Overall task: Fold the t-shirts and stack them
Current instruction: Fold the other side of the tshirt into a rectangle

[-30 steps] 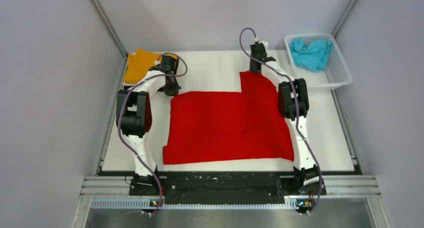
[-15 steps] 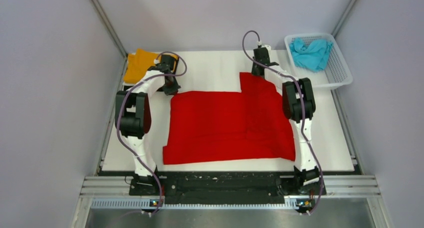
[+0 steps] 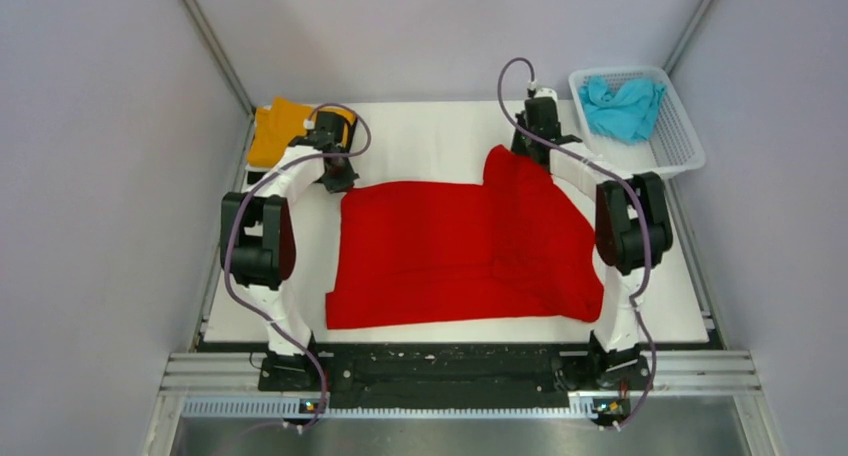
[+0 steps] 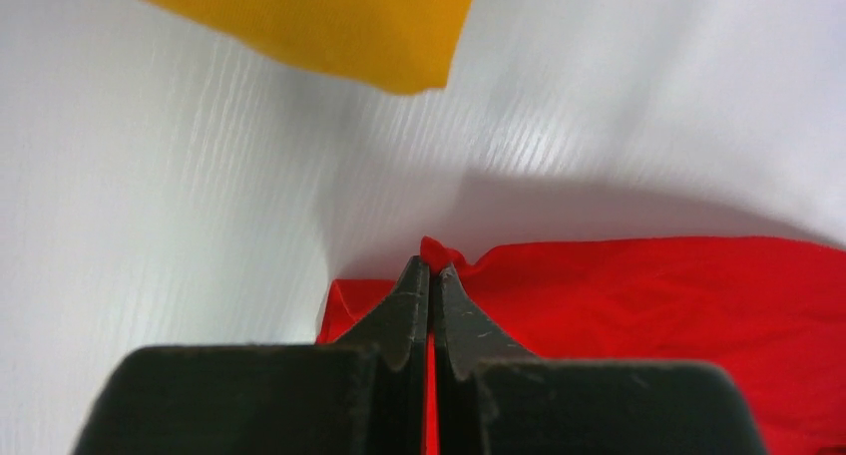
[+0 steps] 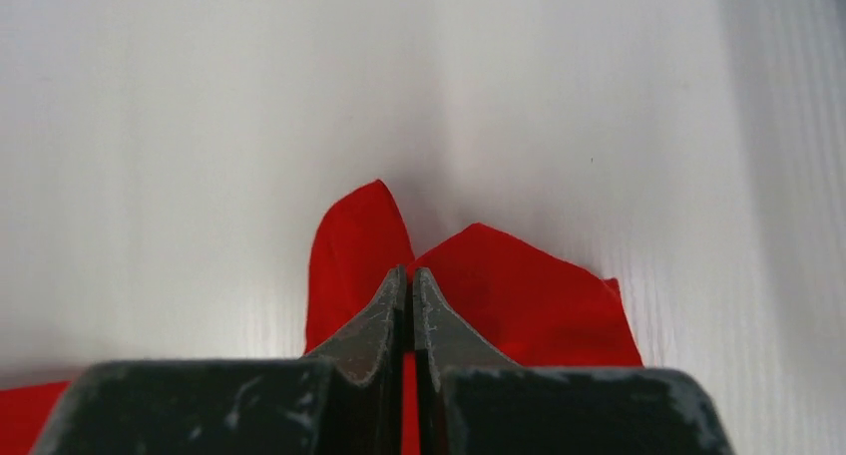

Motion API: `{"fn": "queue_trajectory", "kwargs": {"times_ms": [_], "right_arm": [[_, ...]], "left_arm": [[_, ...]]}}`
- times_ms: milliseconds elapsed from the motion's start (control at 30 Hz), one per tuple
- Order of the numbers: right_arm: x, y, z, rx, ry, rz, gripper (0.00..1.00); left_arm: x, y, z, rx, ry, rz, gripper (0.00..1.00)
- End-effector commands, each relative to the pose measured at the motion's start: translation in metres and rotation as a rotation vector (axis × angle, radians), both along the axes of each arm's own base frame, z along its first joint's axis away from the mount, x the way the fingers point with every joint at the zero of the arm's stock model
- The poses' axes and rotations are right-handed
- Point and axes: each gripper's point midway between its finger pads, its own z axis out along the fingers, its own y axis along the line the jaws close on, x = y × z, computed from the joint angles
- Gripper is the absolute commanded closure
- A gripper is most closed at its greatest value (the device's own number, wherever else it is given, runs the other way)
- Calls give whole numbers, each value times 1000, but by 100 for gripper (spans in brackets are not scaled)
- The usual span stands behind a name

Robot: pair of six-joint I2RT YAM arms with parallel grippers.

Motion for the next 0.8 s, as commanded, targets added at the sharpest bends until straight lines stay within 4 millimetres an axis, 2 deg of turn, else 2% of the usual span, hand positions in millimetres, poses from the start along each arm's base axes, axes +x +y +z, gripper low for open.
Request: {"fn": "queue_trajectory", "kwargs": {"times_ms": [0,167,300,400,567,700,767], "right_arm": [[-10,11,108,89,-254,71,100],[-30,11,138,106,-294,108,100],[-54,12,148,115,-301,130,100],[-81,12,151,114,-305,139,100],[-140,9,146,97,-272,154,100],[-185,-2,143,103,-258,134,100],[-207,-9,134,125,-238,121,100]], "left_arm": [[-1,-3,37,-26,-100,-9,100],[-6,4,48,2,-120,7,100],[-22,3,46,-13,-119,7,100],[-37,1,43,-25,-124,3,100],[-67,2,38,-23,-123,9,100],[-91,7,35,-22,-138,35,100],[-102,6,31,-35,-136,37,100]]}}
